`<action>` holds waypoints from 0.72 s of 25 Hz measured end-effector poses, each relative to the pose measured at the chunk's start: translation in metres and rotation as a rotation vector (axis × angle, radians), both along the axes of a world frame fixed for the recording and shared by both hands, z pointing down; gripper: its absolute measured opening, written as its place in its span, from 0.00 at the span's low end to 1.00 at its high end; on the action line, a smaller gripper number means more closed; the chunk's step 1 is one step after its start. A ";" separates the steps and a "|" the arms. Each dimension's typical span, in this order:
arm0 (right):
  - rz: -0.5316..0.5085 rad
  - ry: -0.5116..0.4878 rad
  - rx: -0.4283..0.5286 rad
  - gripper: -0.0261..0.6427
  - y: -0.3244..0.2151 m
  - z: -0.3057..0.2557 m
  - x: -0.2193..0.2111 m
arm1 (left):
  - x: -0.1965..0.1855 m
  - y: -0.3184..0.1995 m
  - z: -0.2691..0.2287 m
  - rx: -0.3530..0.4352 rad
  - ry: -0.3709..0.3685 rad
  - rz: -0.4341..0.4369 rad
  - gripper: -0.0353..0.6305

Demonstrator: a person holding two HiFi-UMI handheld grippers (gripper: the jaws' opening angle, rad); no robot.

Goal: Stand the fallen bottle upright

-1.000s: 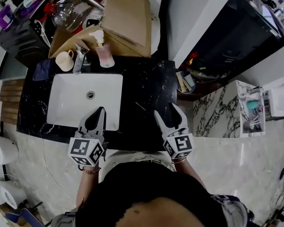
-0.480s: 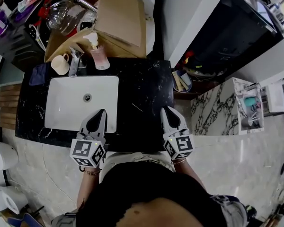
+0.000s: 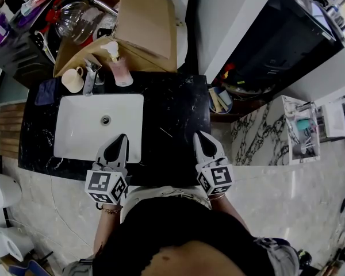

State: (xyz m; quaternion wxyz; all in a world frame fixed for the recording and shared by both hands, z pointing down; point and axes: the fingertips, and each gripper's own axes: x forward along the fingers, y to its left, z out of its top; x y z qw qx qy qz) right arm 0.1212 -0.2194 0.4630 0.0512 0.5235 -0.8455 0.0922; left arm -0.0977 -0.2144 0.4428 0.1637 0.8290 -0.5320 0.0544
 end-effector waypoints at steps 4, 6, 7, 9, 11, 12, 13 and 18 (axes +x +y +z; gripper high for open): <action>-0.004 0.009 0.003 0.05 0.000 0.000 0.000 | 0.000 -0.001 0.000 0.000 0.000 0.000 0.06; -0.002 0.024 0.005 0.05 0.000 0.004 0.002 | 0.000 0.000 0.001 0.001 -0.001 -0.001 0.06; -0.002 0.028 0.003 0.05 0.000 0.005 0.003 | 0.000 0.000 0.001 0.001 -0.002 0.000 0.06; -0.005 0.035 -0.011 0.05 0.001 0.007 0.002 | -0.001 0.000 0.001 0.001 -0.002 -0.002 0.06; -0.011 0.039 -0.026 0.05 0.002 0.008 -0.001 | -0.001 0.001 0.001 0.000 -0.002 -0.005 0.06; -0.013 0.037 -0.024 0.05 0.003 0.007 -0.002 | -0.001 0.001 0.002 -0.001 -0.002 -0.006 0.06; -0.015 0.038 -0.022 0.05 0.003 0.007 -0.002 | -0.002 0.002 0.002 -0.001 -0.001 -0.006 0.06; -0.020 0.048 -0.038 0.05 0.005 0.011 -0.002 | -0.002 0.004 0.003 -0.005 -0.001 -0.009 0.06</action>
